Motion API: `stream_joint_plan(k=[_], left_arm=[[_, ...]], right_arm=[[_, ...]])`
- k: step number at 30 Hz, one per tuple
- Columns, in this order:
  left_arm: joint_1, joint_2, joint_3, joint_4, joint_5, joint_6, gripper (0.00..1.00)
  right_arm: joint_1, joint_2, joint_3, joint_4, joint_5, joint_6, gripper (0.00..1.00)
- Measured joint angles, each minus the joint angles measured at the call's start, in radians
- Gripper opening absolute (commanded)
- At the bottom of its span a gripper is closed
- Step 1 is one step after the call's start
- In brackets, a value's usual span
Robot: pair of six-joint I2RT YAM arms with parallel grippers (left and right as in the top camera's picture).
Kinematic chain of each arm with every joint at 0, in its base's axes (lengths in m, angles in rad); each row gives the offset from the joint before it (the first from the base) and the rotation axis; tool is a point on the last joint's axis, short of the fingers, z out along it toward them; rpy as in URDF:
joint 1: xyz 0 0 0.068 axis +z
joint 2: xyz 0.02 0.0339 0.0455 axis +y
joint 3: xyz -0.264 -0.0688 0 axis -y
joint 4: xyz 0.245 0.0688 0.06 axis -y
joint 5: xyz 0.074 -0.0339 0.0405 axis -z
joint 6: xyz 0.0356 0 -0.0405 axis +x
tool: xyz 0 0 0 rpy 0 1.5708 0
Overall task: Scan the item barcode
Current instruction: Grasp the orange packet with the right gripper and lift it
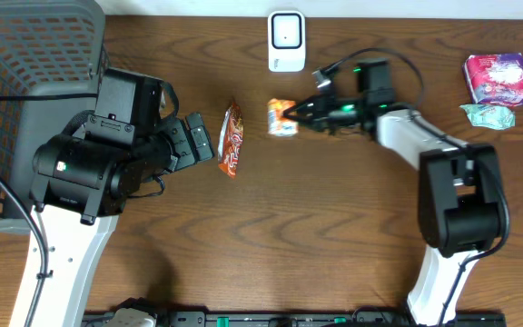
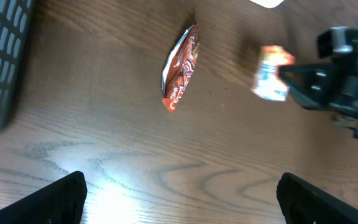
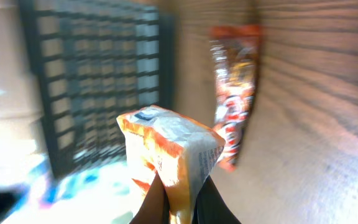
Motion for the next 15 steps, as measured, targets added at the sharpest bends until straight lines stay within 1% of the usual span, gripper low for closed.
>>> stream_joint_plan(k=[3, 6, 12, 15], left_arm=[[0.0, 0.0, 0.0, 0.0, 0.0, 0.0, 0.98], [0.0, 0.0, 0.0, 0.0, 0.0, 0.0, 0.98], [0.0, 0.0, 0.0, 0.0, 0.0, 0.0, 0.98], [0.0, 0.0, 0.0, 0.0, 0.0, 0.0, 0.98]], right_arm=[[-0.05, 0.0, 0.0, -0.034, -0.139, -0.035, 0.01], [-0.068, 0.0, 0.0, -0.042, -0.209, -0.057, 0.01], [-0.069, 0.0, -0.001, -0.039, -0.27, -0.089, 0.01], [-0.066, 0.0, -0.001, -0.02, -0.258, -0.09, 0.01]])
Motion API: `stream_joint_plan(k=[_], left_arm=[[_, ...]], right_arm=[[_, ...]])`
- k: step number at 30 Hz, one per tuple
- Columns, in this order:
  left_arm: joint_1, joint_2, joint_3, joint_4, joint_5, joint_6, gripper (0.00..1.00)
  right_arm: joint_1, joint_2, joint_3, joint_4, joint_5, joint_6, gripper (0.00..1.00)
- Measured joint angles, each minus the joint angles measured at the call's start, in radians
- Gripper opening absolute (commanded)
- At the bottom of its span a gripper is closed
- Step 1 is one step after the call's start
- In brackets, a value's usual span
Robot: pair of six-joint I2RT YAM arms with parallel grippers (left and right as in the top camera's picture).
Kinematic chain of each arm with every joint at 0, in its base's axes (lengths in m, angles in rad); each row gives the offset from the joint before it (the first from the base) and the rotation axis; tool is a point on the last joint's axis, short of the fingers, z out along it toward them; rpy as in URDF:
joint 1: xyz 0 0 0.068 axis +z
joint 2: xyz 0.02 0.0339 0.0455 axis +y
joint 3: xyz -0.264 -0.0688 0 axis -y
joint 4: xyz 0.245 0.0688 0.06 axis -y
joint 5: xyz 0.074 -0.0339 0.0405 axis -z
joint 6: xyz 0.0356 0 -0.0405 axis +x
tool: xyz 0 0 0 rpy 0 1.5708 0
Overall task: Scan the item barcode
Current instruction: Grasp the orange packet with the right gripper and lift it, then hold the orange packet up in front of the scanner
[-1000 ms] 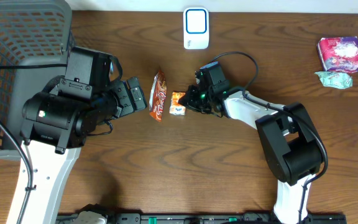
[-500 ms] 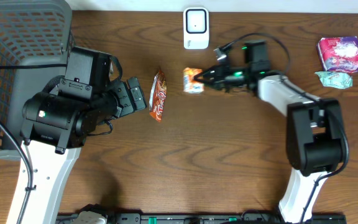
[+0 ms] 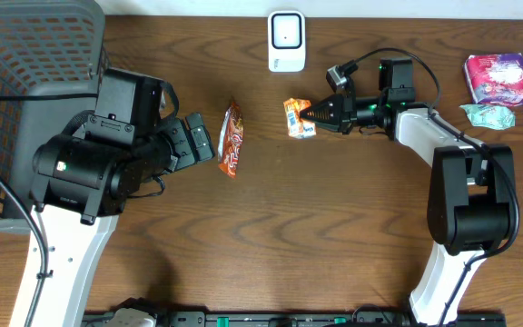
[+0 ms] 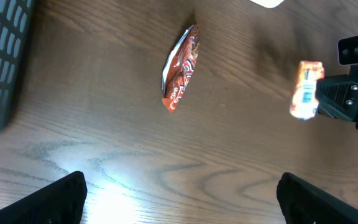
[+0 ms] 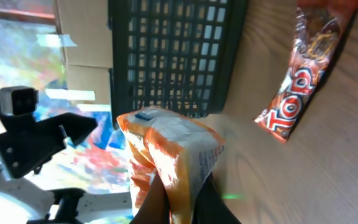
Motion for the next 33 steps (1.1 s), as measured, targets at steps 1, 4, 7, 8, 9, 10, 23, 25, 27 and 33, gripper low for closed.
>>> stream_joint_plan(k=[1, 4, 7, 8, 9, 10, 23, 25, 27, 33], left_arm=[[0.0, 0.0, 0.0, 0.0, 0.0, 0.0, 0.98], [0.0, 0.0, 0.0, 0.0, 0.0, 0.0, 0.98], [0.0, 0.0, 0.0, 0.0, 0.0, 0.0, 0.98], [0.0, 0.0, 0.0, 0.0, 0.0, 0.0, 0.98], [0.0, 0.0, 0.0, 0.0, 0.0, 0.0, 0.98], [0.0, 0.0, 0.0, 0.0, 0.0, 0.0, 0.98], [0.0, 0.0, 0.0, 0.0, 0.0, 0.0, 0.98], [0.0, 0.0, 0.0, 0.0, 0.0, 0.0, 0.98], [0.0, 0.0, 0.0, 0.0, 0.0, 0.0, 0.98], [0.0, 0.0, 0.0, 0.0, 0.0, 0.0, 0.98]], right_arm=[[0.003, -0.001, 0.0, 0.002, 0.031, 0.01, 0.01], [0.015, -0.005, 0.0, 0.0, 0.144, 0.038, 0.01], [0.026, -0.021, 0.006, -0.012, 0.282, 0.066, 0.02], [0.035, -0.035, 0.025, -0.039, 0.382, 0.074, 0.01], [0.039, -0.044, 0.044, -0.076, 0.441, 0.078, 0.02], [0.045, -0.059, 0.077, -0.137, 0.548, 0.079, 0.01], [0.251, -0.054, 0.545, -0.39, 1.73, -0.267, 0.01], [0.264, -0.027, 0.582, -0.349, 1.77, -0.303, 0.01], [0.267, 0.015, 0.624, -0.305, 1.793, -0.343, 0.01], [0.282, 0.189, 0.697, -0.119, 1.816, -0.541, 0.01]])
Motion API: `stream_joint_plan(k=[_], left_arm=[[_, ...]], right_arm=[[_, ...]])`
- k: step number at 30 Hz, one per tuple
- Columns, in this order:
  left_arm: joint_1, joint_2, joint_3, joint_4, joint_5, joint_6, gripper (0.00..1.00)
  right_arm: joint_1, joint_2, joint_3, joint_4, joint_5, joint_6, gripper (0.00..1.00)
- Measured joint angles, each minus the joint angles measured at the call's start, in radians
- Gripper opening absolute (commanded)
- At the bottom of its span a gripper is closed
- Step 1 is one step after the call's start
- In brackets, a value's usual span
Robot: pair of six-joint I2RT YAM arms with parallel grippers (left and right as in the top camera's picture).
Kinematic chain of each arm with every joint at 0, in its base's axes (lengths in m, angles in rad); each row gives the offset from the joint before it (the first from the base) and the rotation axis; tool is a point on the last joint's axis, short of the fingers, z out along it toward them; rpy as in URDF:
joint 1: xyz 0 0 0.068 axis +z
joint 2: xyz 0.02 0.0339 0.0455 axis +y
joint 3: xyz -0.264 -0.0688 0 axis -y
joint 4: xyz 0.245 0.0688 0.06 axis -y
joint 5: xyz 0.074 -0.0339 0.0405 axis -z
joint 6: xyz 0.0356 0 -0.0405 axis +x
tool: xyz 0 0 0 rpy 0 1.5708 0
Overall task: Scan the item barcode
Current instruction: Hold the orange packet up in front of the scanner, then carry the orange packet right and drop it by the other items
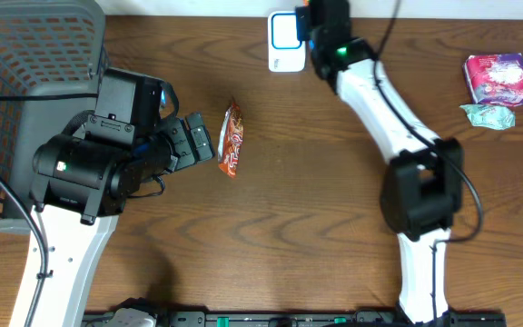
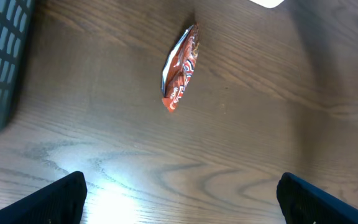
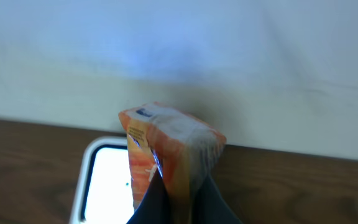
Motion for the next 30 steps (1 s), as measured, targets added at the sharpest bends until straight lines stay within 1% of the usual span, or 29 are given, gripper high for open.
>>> stream_joint_plan(k=[4, 6, 9, 13, 15, 18, 21, 22, 26, 30], left_arm=[[0.0, 0.0, 0.0, 0.0, 0.0, 0.0, 0.98], [0.0, 0.0, 0.0, 0.0, 0.0, 0.0, 0.98], [0.0, 0.0, 0.0, 0.0, 0.0, 0.0, 0.98], [0.0, 0.0, 0.0, 0.0, 0.0, 0.0, 0.98], [0.0, 0.0, 0.0, 0.0, 0.0, 0.0, 0.98], [0.0, 0.0, 0.0, 0.0, 0.0, 0.0, 0.98], [0.0, 0.0, 0.0, 0.0, 0.0, 0.0, 0.98], [0.0, 0.0, 0.0, 0.0, 0.0, 0.0, 0.98], [0.0, 0.0, 0.0, 0.0, 0.0, 0.0, 0.98], [0.0, 0.0, 0.0, 0.0, 0.0, 0.0, 0.98]], right_arm=[[0.053, 0.096, 0.003, 0.073, 0.061, -0.176, 0.01], [0.085, 0.117, 0.003, 0.08, 0.092, -0.227, 0.01], [0.119, 0.122, 0.003, 0.084, 0.124, -0.269, 0.01], [0.129, 0.122, 0.027, 0.071, 0.249, -0.289, 0.01], [0.117, 0.122, 0.054, 0.02, 0.33, -0.292, 0.01], [0.076, 0.121, 0.111, -0.142, 0.422, -0.297, 0.01], [0.0, 0.117, 0.131, -0.293, 0.472, -0.286, 0.01], [-0.022, 0.117, 0.132, -0.316, 0.479, -0.278, 0.01], [-0.163, 0.117, 0.134, -0.496, 0.488, -0.196, 0.01], [-0.314, 0.117, 0.134, -0.61, 0.428, -0.163, 0.01]])
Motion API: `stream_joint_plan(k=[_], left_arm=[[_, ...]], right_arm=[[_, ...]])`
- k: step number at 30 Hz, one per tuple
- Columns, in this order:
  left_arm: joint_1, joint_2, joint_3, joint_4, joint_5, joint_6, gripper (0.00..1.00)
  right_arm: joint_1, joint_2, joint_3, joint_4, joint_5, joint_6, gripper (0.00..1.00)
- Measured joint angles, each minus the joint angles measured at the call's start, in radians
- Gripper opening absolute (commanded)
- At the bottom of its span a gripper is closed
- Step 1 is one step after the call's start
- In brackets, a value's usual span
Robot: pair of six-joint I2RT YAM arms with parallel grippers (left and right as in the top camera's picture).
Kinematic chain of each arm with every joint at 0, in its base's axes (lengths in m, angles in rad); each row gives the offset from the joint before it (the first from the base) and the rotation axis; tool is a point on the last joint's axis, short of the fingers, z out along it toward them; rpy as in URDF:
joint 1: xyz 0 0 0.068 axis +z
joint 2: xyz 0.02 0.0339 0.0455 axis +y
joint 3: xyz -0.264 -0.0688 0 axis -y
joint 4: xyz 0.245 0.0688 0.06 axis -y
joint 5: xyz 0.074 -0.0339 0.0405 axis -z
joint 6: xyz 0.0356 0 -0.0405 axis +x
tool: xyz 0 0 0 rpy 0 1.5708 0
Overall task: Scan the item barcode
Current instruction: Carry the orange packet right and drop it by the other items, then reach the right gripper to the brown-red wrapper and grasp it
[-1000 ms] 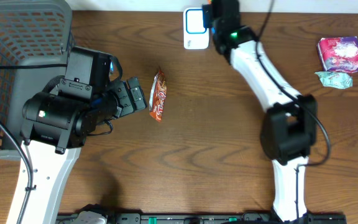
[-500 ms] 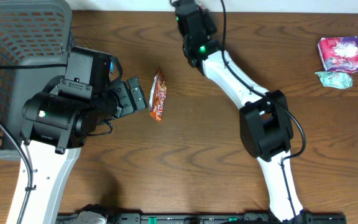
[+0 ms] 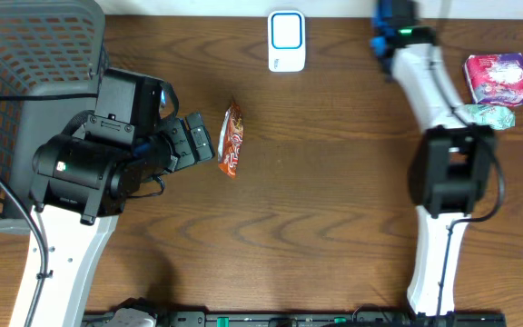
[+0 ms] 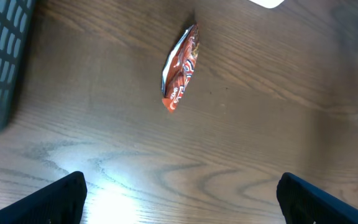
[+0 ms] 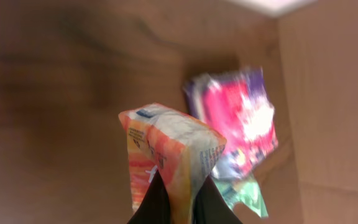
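Observation:
My right gripper (image 5: 176, 196) is shut on an orange-and-white snack packet (image 5: 166, 149), pinched at its lower end. In the overhead view the right wrist (image 3: 393, 23) is at the table's far edge, to the right of the white scanner (image 3: 286, 41); the packet is hidden there. Beyond the packet the right wrist view shows a pink-and-purple packet (image 5: 232, 118) and a green one (image 5: 241, 186). My left gripper (image 4: 182, 202) stands open over bare wood, just left of a red snack pack (image 3: 231, 138).
A grey mesh basket (image 3: 25, 82) fills the far left corner. The pink-and-purple packet (image 3: 498, 77) and the green packet (image 3: 488, 115) lie at the far right. The red snack pack (image 4: 180, 67) lies between the left arm and the scanner.
My right gripper, still shut on the orange packet, has moved from just above the scanner to the right along the far edge. It now faces the pink and green packets. The left arm is unchanged.
My right gripper held the orange packet low, below the scanner, beside the red snack pack. Then it was a little further right. Then the packet was right over the scanner. Now it is off to the scanner's right. The left gripper stayed open throughout.

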Motion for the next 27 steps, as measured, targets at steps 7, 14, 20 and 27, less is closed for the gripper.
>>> stream_joint_plan(k=[7, 14, 20, 27], left_arm=[[0.0, 0.0, 0.0, 0.0, 0.0, 0.0, 0.98], [0.0, 0.0, 0.0, 0.0, 0.0, 0.0, 0.98], [0.0, 0.0, 0.0, 0.0, 0.0, 0.0, 0.98], [0.0, 0.0, 0.0, 0.0, 0.0, 0.0, 0.98]], right_arm=[[-0.137, 0.0, -0.014, -0.026, -0.101, -0.078, 0.28], [-0.193, 0.0, -0.092, 0.034, -0.123, -0.113, 0.85], [-0.199, -0.004, -0.101, 0.026, -0.129, -0.063, 0.99], [-0.055, -0.076, -0.103, 0.018, -0.187, -0.015, 0.99]])
